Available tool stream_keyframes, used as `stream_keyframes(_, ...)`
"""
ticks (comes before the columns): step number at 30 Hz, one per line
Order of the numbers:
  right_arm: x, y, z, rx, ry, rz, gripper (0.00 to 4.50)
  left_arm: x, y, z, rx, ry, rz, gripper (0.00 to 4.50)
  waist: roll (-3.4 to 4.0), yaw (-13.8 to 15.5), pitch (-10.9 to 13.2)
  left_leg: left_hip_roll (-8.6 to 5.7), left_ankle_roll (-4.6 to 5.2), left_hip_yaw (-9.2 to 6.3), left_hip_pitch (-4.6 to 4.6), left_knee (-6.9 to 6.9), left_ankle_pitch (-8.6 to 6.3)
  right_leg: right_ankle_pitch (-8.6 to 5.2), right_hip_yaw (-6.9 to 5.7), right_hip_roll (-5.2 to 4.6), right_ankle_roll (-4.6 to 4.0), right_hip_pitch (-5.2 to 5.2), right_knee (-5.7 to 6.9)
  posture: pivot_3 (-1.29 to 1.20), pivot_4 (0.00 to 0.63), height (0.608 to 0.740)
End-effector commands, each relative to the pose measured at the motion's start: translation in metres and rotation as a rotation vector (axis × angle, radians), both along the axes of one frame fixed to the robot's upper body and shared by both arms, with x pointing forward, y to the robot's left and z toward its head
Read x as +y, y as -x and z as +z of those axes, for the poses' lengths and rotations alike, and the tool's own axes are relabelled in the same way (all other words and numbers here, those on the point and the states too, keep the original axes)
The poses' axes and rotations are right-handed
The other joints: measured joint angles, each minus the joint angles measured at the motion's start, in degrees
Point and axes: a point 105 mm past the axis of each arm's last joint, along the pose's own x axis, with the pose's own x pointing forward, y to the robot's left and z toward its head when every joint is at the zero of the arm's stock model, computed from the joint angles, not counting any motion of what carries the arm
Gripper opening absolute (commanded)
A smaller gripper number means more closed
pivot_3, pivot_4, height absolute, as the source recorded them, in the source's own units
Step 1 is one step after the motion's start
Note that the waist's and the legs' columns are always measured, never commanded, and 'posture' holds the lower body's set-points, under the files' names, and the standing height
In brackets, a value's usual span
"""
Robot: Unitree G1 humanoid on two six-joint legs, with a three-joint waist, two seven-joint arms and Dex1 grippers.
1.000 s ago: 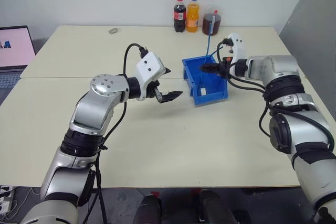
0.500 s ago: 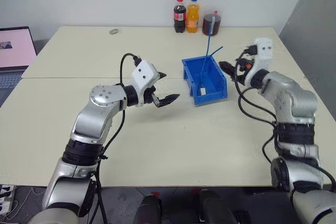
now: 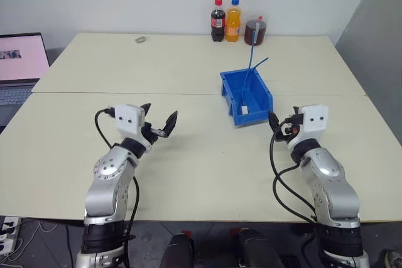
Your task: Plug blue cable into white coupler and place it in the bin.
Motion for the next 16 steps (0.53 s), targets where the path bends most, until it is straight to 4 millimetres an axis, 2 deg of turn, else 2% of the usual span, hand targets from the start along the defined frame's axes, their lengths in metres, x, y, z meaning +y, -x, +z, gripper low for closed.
stream_keyframes(1, -0.002, 0.028, -0.012, -0.023, 0.025, -0.029, 4.01, 0.005, 0.019, -0.003, -0.04, -0.016, 0.098, 4.5, -0.01, 0.0, 0.0, 0.0, 0.0, 0.02, 0.01, -0.02, 0.0, -0.01, 0.03, 0.0, 0.02, 0.0, -0.02, 0.0, 0.15, 0.74)
stream_keyframes(3, -0.003, 0.048, -0.035, 0.03, 0.052, -0.044, 4.01, 0.008, 0.036, -0.018, -0.024, -0.037, 0.157, 4.5, -0.01, -0.1, 0.0, 0.0, -0.01, 0.04, 0.02, -0.01, 0.0, -0.13, 0.07, -0.01, 0.23, 0.0, -0.02, 0.0, 0.15, 0.74)
stream_keyframes(5, -0.007, 0.058, -0.043, 0.046, 0.054, -0.08, 4.01, 0.009, 0.048, -0.025, -0.021, -0.041, 0.202, 4.5, -0.02, -0.1, 0.0, 0.02, -0.02, 0.07, 0.06, -0.05, -0.01, -0.15, 0.12, -0.01, 0.24, 0.01, -0.04, 0.0, 0.15, 0.74)
stream_keyframes(9, -0.014, 0.059, -0.044, 0.046, 0.036, -0.133, 4.01, 0.006, 0.063, -0.036, 0.021, 0.029, 0.246, 4.5, -0.21, 0.0, -0.1, 0.19, -0.02, 0.06, 0.12, -0.03, -0.01, -0.18, 0.09, 0.18, 0.27, 0.0, -0.06, 0.0, 0.15, 0.74)
stream_keyframes(12, -0.011, 0.054, -0.04, 0.032, 0.042, -0.112, 4.01, -0.005, 0.065, -0.04, 0.038, 0.019, 0.191, 4.5, -0.22, 0.1, -0.1, 0.25, -0.02, -0.06, 0.2, -0.03, 0.0, -0.21, 0.03, 0.27, 0.23, 0.07, 0.02, 0.0, 0.15, 0.74)
stream_keyframes(16, -0.012, 0.052, -0.035, 0.017, 0.037, -0.109, 4.01, -0.01, 0.062, -0.04, 0.05, 0.038, 0.167, 4.5, -0.24, -0.2, -0.1, 0.24, -0.02, 0.05, 0.21, -0.02, 0.0, -0.21, 0.09, 0.28, 0.24, 0.07, 0.02, 0.0, 0.15, 0.74)
